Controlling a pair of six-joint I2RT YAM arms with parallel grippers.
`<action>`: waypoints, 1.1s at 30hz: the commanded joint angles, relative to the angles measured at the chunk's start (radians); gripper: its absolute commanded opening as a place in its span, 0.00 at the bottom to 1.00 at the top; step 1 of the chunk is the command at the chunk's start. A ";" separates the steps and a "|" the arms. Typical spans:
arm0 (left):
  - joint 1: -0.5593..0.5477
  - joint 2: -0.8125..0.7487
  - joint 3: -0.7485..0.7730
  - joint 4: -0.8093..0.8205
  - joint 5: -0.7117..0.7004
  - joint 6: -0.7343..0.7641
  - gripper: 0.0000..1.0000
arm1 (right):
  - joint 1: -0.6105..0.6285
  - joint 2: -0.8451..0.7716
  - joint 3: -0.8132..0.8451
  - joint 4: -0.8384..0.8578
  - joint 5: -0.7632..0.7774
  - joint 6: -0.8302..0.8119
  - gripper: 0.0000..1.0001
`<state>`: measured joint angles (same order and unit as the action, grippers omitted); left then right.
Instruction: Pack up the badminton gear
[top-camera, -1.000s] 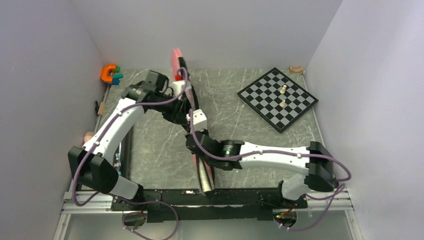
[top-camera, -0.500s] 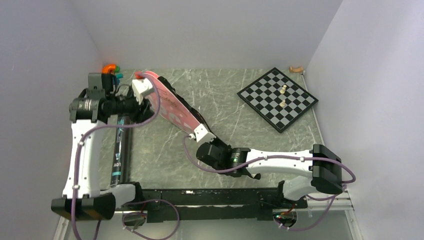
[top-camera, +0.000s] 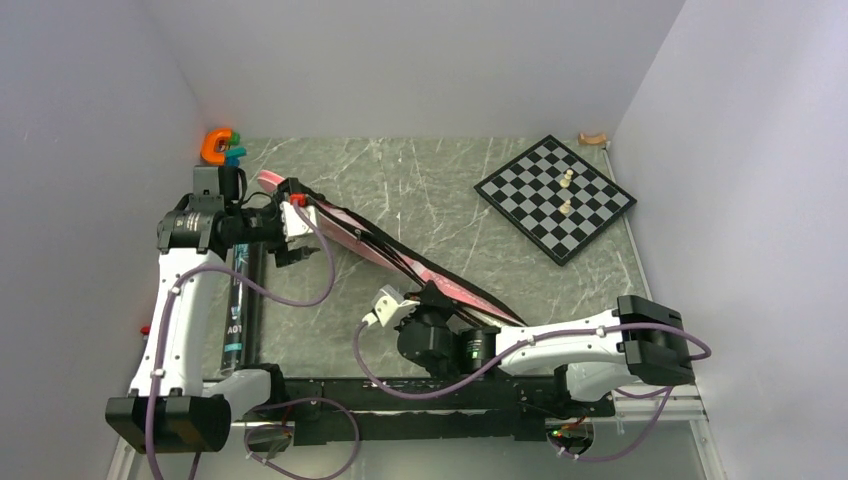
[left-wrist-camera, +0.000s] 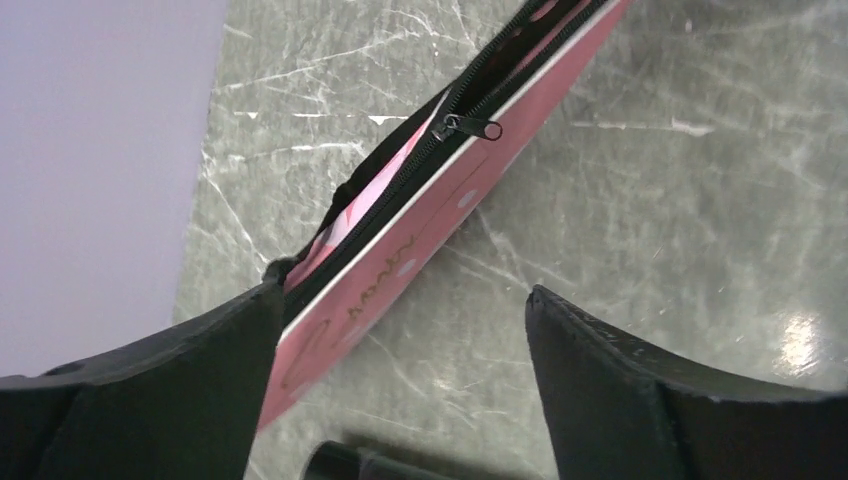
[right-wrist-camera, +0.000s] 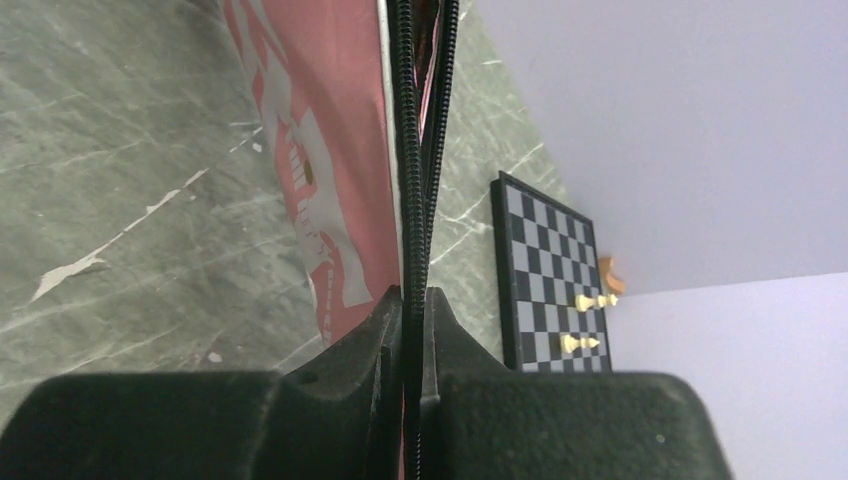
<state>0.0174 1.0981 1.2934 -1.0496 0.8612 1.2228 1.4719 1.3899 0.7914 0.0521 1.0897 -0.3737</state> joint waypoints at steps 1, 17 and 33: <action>0.000 0.019 0.024 -0.094 0.070 0.315 0.99 | 0.013 -0.046 -0.013 0.204 0.122 -0.161 0.00; -0.117 0.116 -0.048 -0.034 -0.048 0.475 0.99 | 0.086 0.042 -0.193 0.904 0.167 -0.804 0.00; -0.169 0.192 -0.064 0.056 -0.131 0.473 0.80 | 0.131 0.073 -0.239 1.046 0.155 -0.930 0.00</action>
<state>-0.1295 1.2766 1.2018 -1.0065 0.7158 1.6897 1.5879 1.4628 0.5491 0.9375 1.2270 -1.2427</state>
